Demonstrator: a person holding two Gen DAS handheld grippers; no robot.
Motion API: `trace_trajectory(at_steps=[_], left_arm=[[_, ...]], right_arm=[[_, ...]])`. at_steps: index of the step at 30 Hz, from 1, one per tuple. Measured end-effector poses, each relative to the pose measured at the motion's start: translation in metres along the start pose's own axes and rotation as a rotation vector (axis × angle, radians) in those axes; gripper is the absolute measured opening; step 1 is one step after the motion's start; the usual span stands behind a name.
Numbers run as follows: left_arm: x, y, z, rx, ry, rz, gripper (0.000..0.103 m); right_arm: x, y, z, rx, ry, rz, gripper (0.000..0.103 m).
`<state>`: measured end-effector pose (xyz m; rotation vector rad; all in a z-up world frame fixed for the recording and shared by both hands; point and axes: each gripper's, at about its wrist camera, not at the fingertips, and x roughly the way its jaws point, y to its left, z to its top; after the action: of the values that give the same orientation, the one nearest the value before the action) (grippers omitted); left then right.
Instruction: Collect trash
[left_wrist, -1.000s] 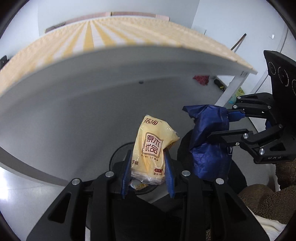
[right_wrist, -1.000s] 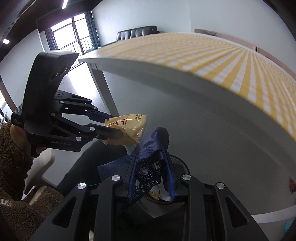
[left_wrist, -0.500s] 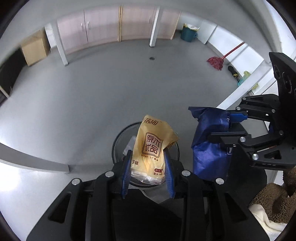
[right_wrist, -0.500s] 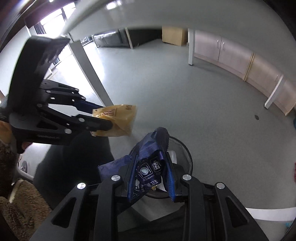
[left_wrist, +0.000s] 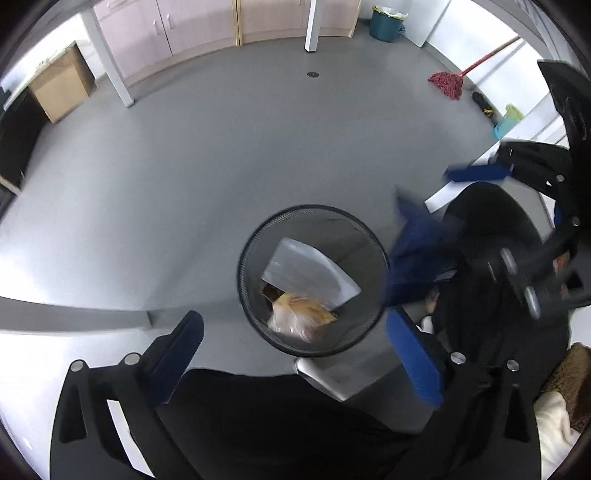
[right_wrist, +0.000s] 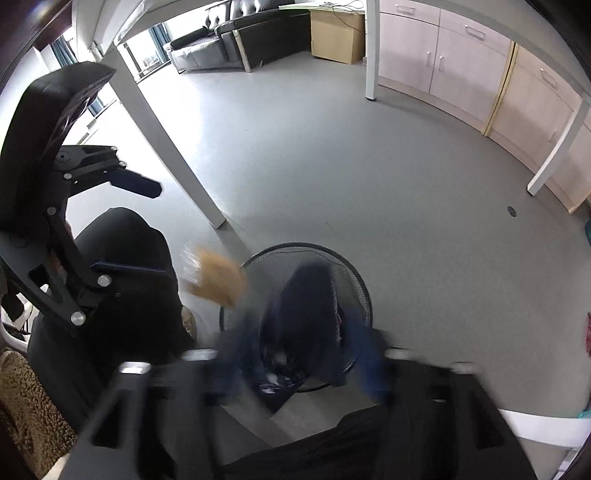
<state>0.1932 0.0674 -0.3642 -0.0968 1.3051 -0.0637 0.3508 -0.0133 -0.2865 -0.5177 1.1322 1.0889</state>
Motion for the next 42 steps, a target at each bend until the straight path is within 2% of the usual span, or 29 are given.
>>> trace_trajectory(at_steps=[3,9,42], left_arm=[[0.002,-0.002,0.000,0.026,-0.003,-0.012,0.099],[0.001,-0.002,-0.004,0.029,-0.001,-0.044,0.099],[0.001,-0.010,-0.003,0.055,0.024,-0.046,0.099]], right_arm=[[0.000,-0.003,-0.004,-0.012,0.019,-0.034,0.100],[-0.002,-0.005,-0.006,-0.005,0.011,-0.003,0.100],[-0.002,-0.001,-0.014,-0.006,0.036,-0.003,0.100]])
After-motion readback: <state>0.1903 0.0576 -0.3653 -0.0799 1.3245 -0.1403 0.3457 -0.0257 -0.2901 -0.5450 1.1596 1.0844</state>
